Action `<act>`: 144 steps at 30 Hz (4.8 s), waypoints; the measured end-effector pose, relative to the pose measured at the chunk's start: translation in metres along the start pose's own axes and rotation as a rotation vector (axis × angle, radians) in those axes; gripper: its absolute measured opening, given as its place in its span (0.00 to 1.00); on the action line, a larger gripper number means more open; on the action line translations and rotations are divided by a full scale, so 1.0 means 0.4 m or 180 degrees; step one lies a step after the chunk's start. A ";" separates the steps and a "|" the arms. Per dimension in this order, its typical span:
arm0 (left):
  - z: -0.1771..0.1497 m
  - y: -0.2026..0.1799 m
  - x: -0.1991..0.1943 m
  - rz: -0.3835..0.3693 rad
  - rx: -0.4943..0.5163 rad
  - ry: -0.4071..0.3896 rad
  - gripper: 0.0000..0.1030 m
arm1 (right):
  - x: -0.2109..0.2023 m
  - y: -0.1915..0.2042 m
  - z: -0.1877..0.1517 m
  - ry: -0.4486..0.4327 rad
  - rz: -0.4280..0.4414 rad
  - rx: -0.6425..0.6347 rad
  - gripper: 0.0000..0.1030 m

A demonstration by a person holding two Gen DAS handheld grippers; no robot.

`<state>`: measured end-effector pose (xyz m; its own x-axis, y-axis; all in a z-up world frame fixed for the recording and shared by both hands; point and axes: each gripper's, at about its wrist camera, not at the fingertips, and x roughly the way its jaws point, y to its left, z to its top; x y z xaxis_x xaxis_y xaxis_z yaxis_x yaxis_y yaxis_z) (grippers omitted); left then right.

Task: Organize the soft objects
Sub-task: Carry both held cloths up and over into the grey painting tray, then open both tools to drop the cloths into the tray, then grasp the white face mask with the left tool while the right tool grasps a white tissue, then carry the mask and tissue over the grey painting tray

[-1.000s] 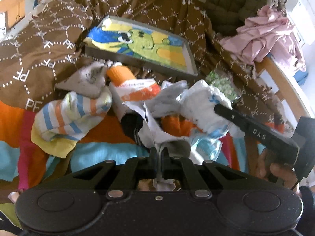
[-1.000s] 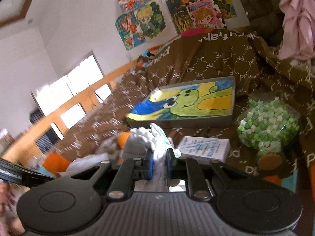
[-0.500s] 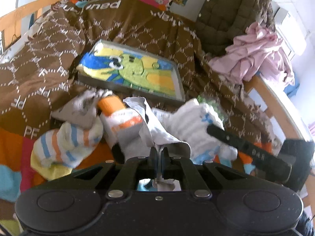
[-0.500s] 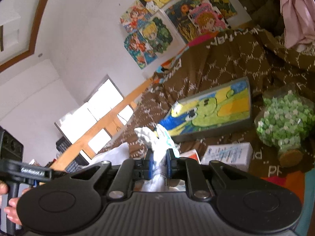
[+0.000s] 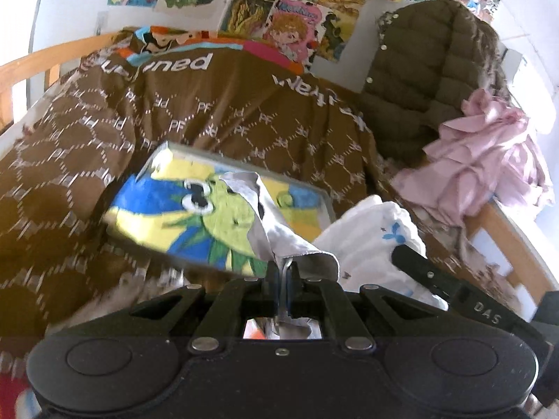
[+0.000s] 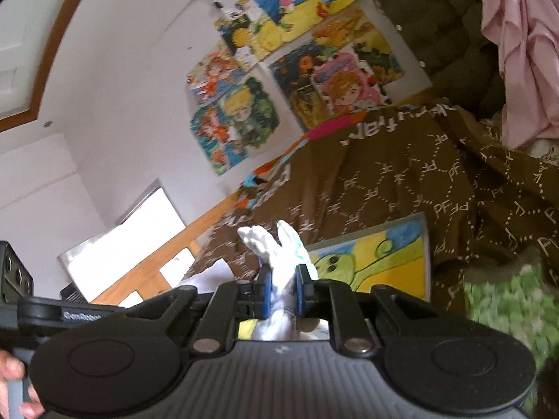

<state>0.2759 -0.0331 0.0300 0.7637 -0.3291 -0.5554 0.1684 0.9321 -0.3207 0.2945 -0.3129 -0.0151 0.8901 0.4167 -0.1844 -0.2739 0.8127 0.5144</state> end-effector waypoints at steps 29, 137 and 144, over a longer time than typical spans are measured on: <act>0.005 0.096 0.464 0.0433 -0.0209 0.0313 0.35 | 0.261 -0.156 -0.055 0.0629 -0.0362 0.0142 0.50; -0.306 0.030 0.015 -0.0079 0.1668 0.0968 0.05 | -0.249 0.259 -0.389 0.1715 -0.0466 -0.1482 0.04; -0.278 0.027 -0.054 -0.0043 0.1446 0.0852 0.04 | -0.279 0.271 -0.361 0.1413 -0.0285 -0.1363 0.04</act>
<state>0.1918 -0.0328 -0.0468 0.5836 -0.3134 -0.7491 0.4757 0.8796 0.0026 0.1127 -0.2126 -0.0598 0.7053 0.3942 -0.5892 -0.4089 0.9052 0.1161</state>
